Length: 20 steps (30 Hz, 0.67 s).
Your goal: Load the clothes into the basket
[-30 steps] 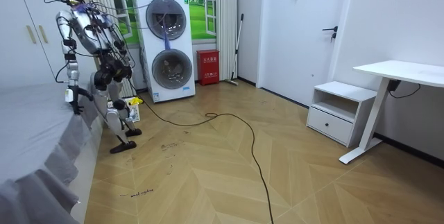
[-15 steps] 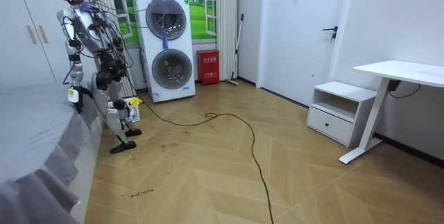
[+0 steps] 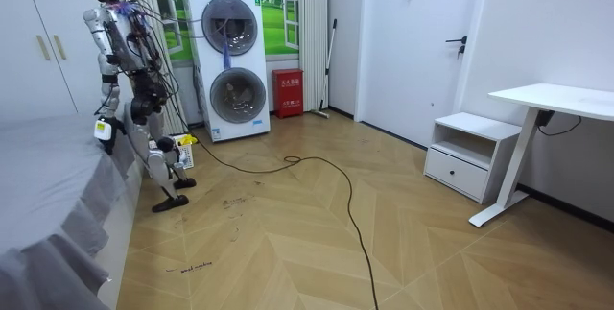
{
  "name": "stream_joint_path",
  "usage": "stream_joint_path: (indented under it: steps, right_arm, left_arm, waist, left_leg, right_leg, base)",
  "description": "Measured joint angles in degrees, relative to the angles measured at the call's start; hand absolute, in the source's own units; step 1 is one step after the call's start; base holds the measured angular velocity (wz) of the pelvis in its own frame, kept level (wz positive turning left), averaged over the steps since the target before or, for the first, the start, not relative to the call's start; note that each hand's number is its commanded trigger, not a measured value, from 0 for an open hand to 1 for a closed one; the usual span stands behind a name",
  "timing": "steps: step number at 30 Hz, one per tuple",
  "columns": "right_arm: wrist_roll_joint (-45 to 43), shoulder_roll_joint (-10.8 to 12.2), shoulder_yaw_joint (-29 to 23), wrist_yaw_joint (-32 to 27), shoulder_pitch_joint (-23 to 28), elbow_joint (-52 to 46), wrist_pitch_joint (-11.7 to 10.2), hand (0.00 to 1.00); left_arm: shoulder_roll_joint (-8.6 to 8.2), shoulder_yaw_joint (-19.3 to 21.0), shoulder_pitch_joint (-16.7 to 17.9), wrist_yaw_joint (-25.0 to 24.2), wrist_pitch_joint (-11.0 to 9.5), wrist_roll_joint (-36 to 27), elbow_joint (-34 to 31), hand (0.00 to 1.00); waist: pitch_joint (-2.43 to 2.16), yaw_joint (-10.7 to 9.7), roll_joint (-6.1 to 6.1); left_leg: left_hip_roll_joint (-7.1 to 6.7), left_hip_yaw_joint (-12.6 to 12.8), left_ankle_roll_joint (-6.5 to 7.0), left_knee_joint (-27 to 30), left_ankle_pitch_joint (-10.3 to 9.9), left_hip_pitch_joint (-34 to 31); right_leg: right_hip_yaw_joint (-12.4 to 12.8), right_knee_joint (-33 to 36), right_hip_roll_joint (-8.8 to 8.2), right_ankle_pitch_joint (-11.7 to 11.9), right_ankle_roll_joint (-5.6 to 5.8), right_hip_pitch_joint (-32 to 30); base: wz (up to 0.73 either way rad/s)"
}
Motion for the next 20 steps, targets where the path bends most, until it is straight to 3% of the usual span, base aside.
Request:
stream_joint_path:
  steps: [2, 5, 7, 9, 14, 16, 20]
  right_arm:
    - [-0.4, 0.8, 0.1, 1.0, 1.0, 1.0, 0.1, 0.00]
    - [-2.1, 2.7, 0.3, 2.0, 1.2, 4.9, 1.3, 0.00]
    - [-2.7, 3.2, 0.9, 2.4, 1.2, 7.2, 2.4, 0.00]
    - [-4.7, 4.5, 2.3, 3.1, 1.4, 11.8, 3.1, 0.00]
    - [-9.0, 5.2, 5.7, 5.1, 3.4, 15.9, 5.2, 0.00]
    - [-9.9, 5.3, 6.8, 5.7, 4.6, 16.3, 5.9, 0.00]
    - [-10.4, 6.9, 6.8, 6.1, 6.9, 16.3, 6.6, 0.00]
  left_arm:
    - [0.01, 0.5, 0.5, 0.0, 0.0, 0.5, 0.0, 0.00]
    - [-0.43, 4.5, 1.0, 0.0, -0.2, 1.1, -0.1, 0.00]
    - [-0.88, 6.4, 1.3, 0.0, -0.2, 1.5, -0.1, 0.00]
    - [-1.05, 8.9, 1.5, 0.0, -0.2, 3.5, -0.1, 0.00]
    - [-3.06, 13.2, 1.3, 0.0, -0.2, 8.1, -0.1, 0.00]
    - [-3.58, 14.6, 1.4, 0.0, -0.2, 9.7, -0.1, 0.00]
    - [-4.48, 17.6, 1.6, 0.5, -0.2, 11.3, -0.1, 0.00]
  waist:
    - [0.16, 1.1, -0.56]
    - [0.26, 2.3, -1.15]
    - [0.36, 3.7, -0.99]
    - [0.53, 4.0, -0.93]
    - [0.75, 5.9, -0.30]
    - [0.99, 6.6, -0.13]
    - [1.04, 6.9, -0.33]
  left_leg:
    - [-0.22, -0.9, -0.01, -0.5, 0.0, 1.6]
    - [-0.75, -3.2, -0.04, -0.6, 0.0, 2.4]
    - [-0.91, -3.4, -0.02, -0.7, 0.0, 2.7]
    - [-1.26, -5.4, 0.02, -0.6, -0.1, 3.3]
    - [-1.93, -8.0, 0.21, -0.5, -0.3, 3.5]
    - [-1.99, -8.1, 0.22, -0.5, -0.3, 3.6]
    - [-2.38, -8.6, 0.22, -0.3, -0.3, 4.1]
  right_leg:
    - [-1.4, -0.9, -0.19, 0.0, 0.00, 2.1]
    - [-4.0, -1.6, -0.54, -0.2, 0.17, 4.0]
    - [-4.3, -1.6, -0.66, -0.2, 0.20, 4.7]
    - [-5.9, -1.5, -0.77, -0.2, 0.20, 6.1]
    - [-7.2, -1.6, -1.01, -0.4, 0.52, 6.9]
    - [-7.6, -1.6, -1.05, -0.4, 0.54, 7.4]
    - [-8.1, -1.8, -1.41, -1.3, 0.74, 8.1]
  base:
    - [0.39]
    - [0.37]
    - [0.18]
    - [0.35]
    - [0.18]
    - [0.13]
    - [0.06]
